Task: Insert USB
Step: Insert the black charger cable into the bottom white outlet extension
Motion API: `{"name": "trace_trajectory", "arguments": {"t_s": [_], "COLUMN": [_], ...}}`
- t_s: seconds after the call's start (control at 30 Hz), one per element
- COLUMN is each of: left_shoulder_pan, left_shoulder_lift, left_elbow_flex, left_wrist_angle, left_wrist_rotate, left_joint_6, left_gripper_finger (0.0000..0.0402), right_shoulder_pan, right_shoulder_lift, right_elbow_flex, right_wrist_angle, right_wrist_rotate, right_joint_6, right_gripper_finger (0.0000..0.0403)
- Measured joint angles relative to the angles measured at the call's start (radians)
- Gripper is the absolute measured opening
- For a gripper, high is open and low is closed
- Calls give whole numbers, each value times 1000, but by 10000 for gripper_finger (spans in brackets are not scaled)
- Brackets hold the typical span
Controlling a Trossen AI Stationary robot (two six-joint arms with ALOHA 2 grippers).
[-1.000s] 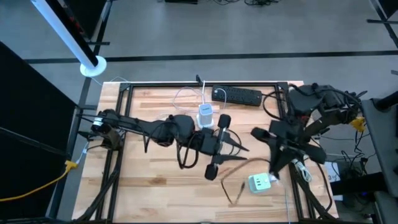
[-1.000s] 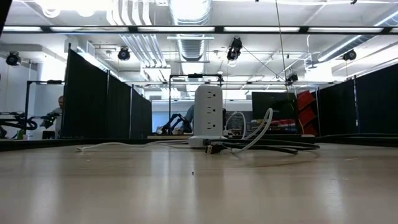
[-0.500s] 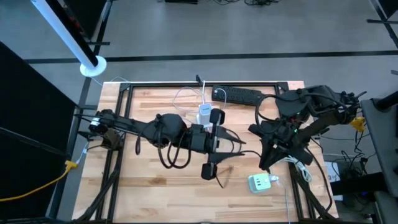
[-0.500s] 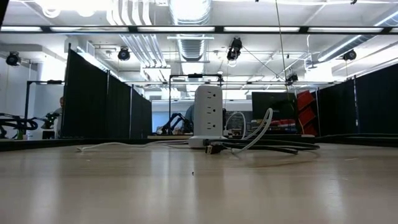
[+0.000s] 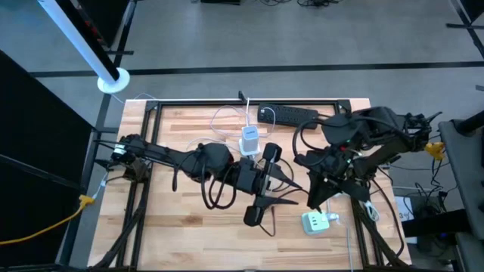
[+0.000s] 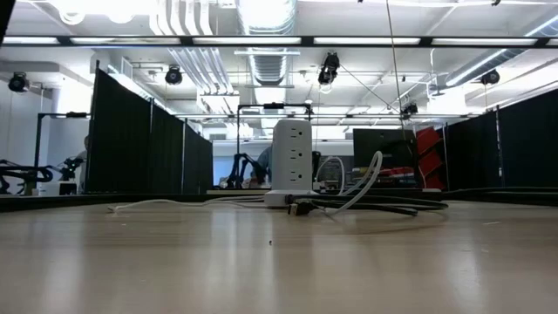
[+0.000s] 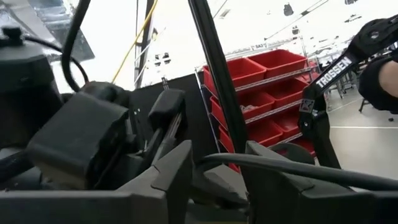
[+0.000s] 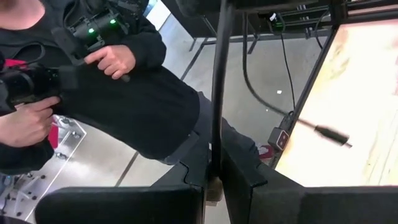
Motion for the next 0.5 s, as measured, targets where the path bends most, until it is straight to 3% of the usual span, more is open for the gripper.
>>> {"name": "trace_trajectory", "arguments": {"t_s": [0.17, 0.33, 0.5], "left_shoulder_pan": [4, 4, 4], "left_shoulder_lift": [0, 0, 0], "left_elbow_flex": [0, 0, 0], "left_wrist_angle": [-22, -17, -29], "left_wrist_rotate": [0, 0, -2], "left_joint_6": [-4, -24, -54], "left_gripper_finger": [99, 13, 2], "right_shoulder_pan": [0, 0, 0], "right_shoulder_lift": [9, 12, 11], "right_elbow_flex": [0, 0, 0], "right_wrist_angle": [0, -2, -5], "right_wrist_rotate": [0, 0, 0], "right_joint_6": [0, 1, 16], "right_gripper_finger": [16, 16, 16]}}
